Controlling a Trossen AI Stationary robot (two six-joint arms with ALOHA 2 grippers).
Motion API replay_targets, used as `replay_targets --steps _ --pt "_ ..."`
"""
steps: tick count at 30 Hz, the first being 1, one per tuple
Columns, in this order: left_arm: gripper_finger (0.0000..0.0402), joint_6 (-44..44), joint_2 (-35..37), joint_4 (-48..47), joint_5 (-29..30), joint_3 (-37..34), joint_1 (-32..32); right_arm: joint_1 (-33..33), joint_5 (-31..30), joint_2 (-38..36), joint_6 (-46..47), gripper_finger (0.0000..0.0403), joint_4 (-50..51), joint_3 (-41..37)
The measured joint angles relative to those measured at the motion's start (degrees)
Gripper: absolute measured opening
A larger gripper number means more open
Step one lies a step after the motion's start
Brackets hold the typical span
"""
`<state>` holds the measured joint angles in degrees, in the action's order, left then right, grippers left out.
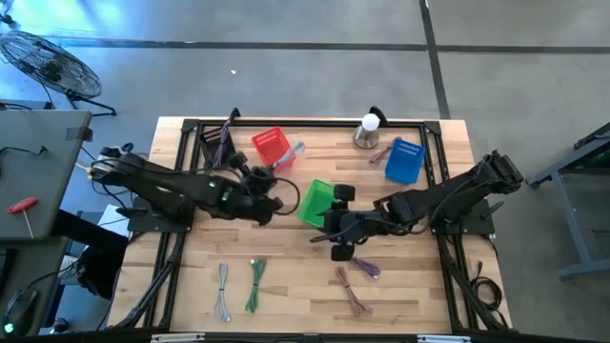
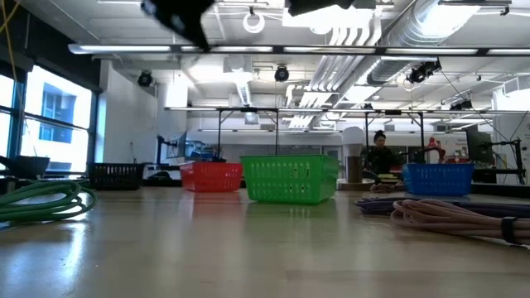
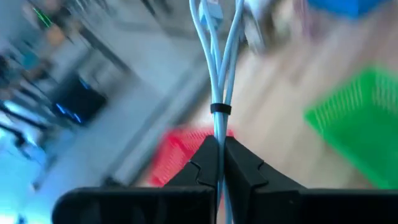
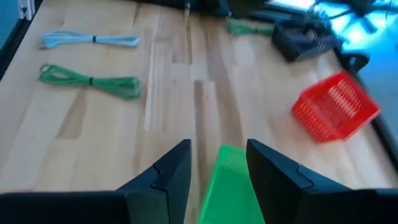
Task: Pick & Place USB Port
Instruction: Put the top white charger cable into the blue basket
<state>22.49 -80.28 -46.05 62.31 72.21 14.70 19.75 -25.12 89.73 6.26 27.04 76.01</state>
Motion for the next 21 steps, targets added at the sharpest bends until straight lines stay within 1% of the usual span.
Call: replay_targets --steps 2,4,6,8,9,11,13,15,17,19,21 --pt "0.0002 -5.9 1.8 4.1 1.5 2.6 -0.1 -1.0 0.1 0.0 -3.1 0.0145 -2.1 0.0" --pt "0.0002 -12.9 4.0 9.4 -1.1 3.4 -1.3 -2.0 0.6 0.0 -5.9 0.0145 -5.0 0.0" --pt "0.0002 -18.1 6.5 14.2 -9.3 3.1 -2.8 -3.1 2.4 0.0 -9.6 0.0146 -8.4 0.0" --pt "0.0001 -21.1 9.5 20.0 -18.2 1.2 -4.6 -4.1 5.8 0.0 -14.2 0.0148 -11.7 0.0" --pt "0.0001 -22.2 11.2 23.0 -21.7 -0.2 -5.4 -4.5 7.7 0.0 -16.0 0.0149 -13.2 0.0" --pt "0.0001 -24.2 14.3 29.0 -27.0 -4.3 -6.4 -5.1 10.5 0.0 -17.4 0.0148 -16.2 0.0" --pt "0.0001 -25.4 17.3 35.0 -29.5 -9.6 -6.9 -5.5 10.7 0.0 -18.2 0.0144 -18.0 0.0" --pt "0.0001 -26.5 20.2 42.3 -30.9 -16.0 -6.8 -5.9 9.5 0.0 -19.0 0.0139 -19.0 0.0" --pt "0.0001 -26.8 22.7 53.1 -33.8 -22.7 -6.8 -6.4 7.7 0.0 -20.2 0.0135 -19.7 0.0" --pt "0.0001 -27.1 24.2 63.6 -38.8 -29.1 -6.8 -7.2 7.1 0.0 -20.4 0.0132 -20.9 0.0" --pt "0.0001 -27.1 24.3 72.8 -43.1 -33.9 -6.8 -8.3 9.6 0.0 -20.4 0.0129 -21.6 0.0"
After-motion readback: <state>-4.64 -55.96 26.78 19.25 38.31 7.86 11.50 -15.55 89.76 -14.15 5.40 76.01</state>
